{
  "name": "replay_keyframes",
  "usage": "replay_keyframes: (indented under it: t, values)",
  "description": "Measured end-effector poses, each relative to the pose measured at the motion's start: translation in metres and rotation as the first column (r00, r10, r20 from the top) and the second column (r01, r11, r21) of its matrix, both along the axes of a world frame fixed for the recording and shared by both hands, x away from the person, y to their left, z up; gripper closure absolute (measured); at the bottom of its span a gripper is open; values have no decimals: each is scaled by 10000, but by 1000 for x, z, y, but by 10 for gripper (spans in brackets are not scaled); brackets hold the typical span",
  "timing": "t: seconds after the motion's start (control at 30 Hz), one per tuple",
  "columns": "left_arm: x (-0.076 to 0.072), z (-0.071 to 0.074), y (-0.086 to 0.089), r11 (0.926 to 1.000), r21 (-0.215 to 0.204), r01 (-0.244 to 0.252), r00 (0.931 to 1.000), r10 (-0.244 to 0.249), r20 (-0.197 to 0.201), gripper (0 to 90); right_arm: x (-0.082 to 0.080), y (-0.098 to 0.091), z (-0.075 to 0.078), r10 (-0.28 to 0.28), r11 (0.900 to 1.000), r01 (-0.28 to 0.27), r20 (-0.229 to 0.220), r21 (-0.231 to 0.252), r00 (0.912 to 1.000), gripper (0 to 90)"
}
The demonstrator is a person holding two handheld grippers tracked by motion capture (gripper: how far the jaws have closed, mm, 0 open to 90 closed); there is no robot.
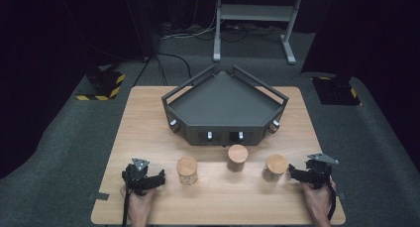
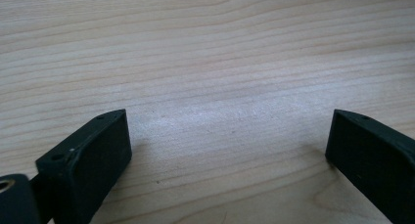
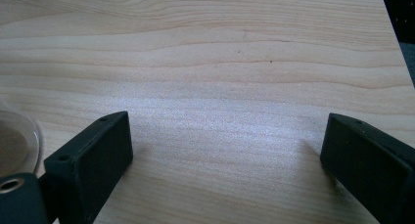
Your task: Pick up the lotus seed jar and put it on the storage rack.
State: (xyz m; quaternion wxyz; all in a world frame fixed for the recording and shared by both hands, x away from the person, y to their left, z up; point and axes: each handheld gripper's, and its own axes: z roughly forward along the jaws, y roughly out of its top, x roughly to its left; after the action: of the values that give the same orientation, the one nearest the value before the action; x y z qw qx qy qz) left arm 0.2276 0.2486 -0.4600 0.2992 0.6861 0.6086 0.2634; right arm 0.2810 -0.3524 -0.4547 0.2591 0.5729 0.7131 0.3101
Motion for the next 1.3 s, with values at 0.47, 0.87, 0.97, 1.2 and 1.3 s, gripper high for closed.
replay_keyframes:
  t: [0.47, 0.87, 0.97, 1.2, 1.3]
  values:
    - [-5, 4, 26, 9849, -644, 1607, 9869, -1612, -24, 7, 0, 0, 0, -18, 10000, 18, 1, -9, 10000, 43]
    - [-20, 11, 11, 9335, -496, 3551, 9348, -3538, 326, 8, 0, 0, 0, -17, 10000, 17, 2, -8, 10000, 43]
    - [-20, 10, 5, 9267, -457, 3730, 9277, -3719, 324, 11, 0, 0, 0, -18, 10000, 18, 2, -9, 10000, 43]
    - [-15, 7, -10, 9144, -461, 4021, 9155, -4008, 351, 16, 0, 0, 0, -16, 10000, 16, 4, -9, 10000, 43]
    - [-13, 6, -15, 9118, -492, 4077, 9129, -4059, 425, 27, 0, 0, 0, -17, 10000, 17, 3, -8, 10000, 43]
